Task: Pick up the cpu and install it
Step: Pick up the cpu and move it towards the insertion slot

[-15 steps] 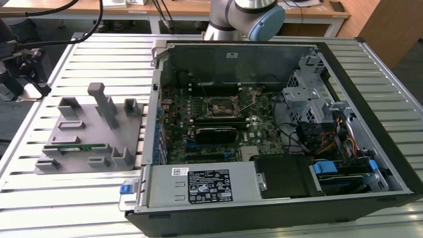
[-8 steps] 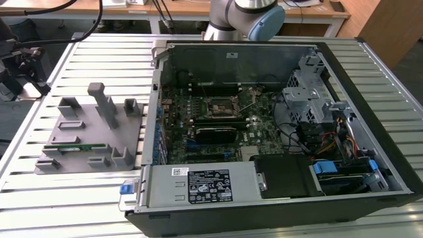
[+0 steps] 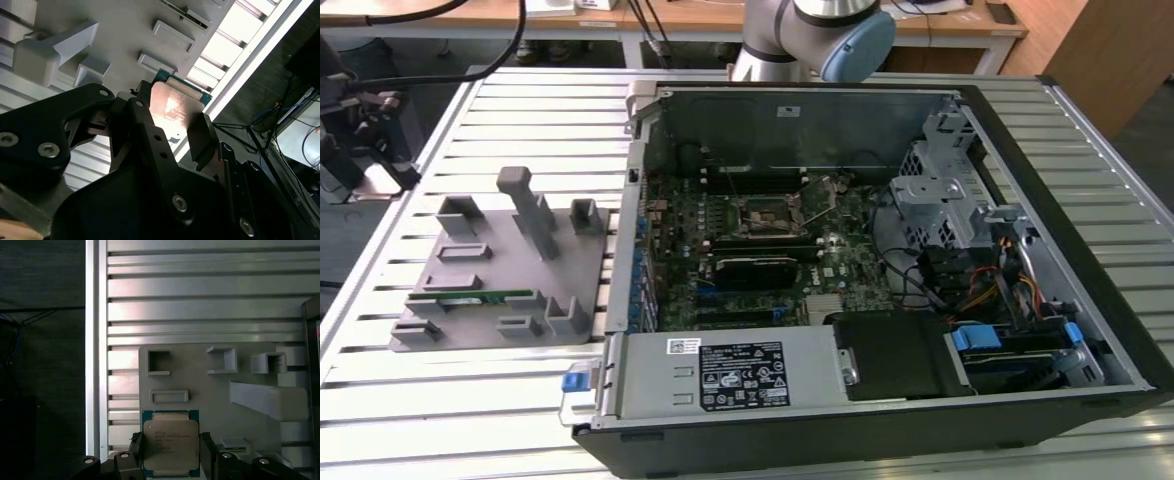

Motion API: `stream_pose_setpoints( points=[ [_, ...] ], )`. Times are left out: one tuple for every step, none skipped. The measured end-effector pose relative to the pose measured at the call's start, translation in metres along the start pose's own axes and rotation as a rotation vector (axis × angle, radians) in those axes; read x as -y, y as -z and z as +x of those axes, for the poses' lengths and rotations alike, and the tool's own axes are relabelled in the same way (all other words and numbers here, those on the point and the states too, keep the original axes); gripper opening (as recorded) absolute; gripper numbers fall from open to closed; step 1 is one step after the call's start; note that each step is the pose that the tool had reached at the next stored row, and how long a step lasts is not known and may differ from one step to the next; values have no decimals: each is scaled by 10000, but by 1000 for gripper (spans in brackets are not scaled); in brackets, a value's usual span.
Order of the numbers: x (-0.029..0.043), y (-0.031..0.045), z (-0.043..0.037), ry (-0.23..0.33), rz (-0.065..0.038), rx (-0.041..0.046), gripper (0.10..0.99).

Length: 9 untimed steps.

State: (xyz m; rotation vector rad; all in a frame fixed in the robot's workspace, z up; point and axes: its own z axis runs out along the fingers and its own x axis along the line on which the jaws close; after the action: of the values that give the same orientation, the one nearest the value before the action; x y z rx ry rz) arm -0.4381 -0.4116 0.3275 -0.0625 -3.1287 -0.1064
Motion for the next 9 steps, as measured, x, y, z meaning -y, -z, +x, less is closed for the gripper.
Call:
stream_pose_setpoints(
  points=[
    [0, 3, 0, 0, 0, 0, 537],
    [0, 7, 0, 0, 0, 0, 537],
    [-1, 10, 0, 0, 0, 0, 537],
    [-1, 13, 0, 0, 0, 0, 537],
    [-1, 15, 0, 0, 0, 0, 537],
    [-1, 19, 0, 0, 0, -1, 537],
    [-1, 22, 0, 0, 1, -1, 537],
    [-2, 25, 0, 0, 0, 0, 537],
    [-2, 29, 0, 0, 0, 0, 537]
  ],
)
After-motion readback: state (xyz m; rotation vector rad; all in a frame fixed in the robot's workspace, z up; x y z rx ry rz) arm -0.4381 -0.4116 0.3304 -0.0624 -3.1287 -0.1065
